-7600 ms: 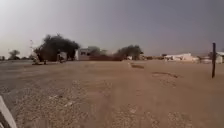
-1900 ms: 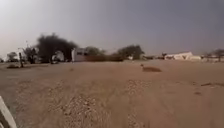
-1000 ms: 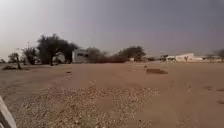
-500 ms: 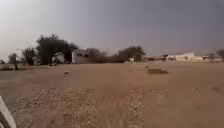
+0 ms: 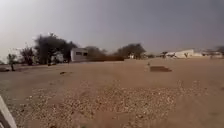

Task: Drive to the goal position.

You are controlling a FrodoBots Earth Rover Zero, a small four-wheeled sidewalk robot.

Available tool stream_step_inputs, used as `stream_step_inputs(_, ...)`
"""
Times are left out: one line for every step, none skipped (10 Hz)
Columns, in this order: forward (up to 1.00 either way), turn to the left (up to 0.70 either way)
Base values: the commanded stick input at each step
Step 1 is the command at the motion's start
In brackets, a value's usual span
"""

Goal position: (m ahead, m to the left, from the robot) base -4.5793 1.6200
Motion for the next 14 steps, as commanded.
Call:
stream_step_inputs(0.5,0.0)
stream_step_inputs(0.5,0.0)
stream_step_inputs(0.5,0.0)
stream_step_inputs(0.5,0.0)
stream_step_inputs(0.5,0.0)
stream_step_inputs(0.5,0.0)
stream_step_inputs(0.5,0.0)
stream_step_inputs(0.5,0.0)
stream_step_inputs(0.0,0.0)
stream_step_inputs(0.0,0.0)
stream_step_inputs(0.0,0.0)
stream_step_inputs(0.0,0.0)
stream_step_inputs(0.0,-0.5)
stream_step_inputs(0.0,-0.5)
